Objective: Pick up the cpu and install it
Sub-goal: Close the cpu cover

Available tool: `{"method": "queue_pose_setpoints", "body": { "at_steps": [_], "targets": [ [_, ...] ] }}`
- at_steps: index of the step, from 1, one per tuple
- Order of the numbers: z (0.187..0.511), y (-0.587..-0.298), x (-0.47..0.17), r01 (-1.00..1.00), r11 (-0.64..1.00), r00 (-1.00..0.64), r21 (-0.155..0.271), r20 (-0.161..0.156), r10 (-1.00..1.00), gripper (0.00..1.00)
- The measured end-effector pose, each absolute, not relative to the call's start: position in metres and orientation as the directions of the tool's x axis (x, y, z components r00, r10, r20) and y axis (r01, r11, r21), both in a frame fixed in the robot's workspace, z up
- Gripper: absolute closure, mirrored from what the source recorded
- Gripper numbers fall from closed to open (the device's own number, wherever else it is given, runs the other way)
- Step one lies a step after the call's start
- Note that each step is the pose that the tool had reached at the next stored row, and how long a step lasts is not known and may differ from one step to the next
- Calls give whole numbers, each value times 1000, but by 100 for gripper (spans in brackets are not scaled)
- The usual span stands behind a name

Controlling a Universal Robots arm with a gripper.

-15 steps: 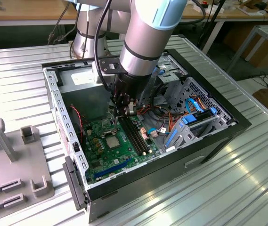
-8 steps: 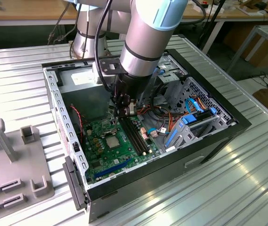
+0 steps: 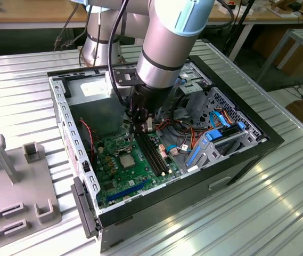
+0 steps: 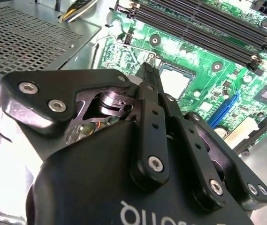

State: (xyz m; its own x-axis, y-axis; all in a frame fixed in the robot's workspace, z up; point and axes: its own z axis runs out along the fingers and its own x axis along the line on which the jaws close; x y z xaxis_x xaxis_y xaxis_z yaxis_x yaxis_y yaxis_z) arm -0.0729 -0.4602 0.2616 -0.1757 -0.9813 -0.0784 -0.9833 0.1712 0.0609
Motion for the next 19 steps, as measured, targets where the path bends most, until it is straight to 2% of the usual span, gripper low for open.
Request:
{"method": "queue_pose_setpoints", "body": {
  "at_steps": [19],
  "targets": [
    [262, -470, -73, -983, 171, -176, 61, -78, -981, 89]
  ]
}}
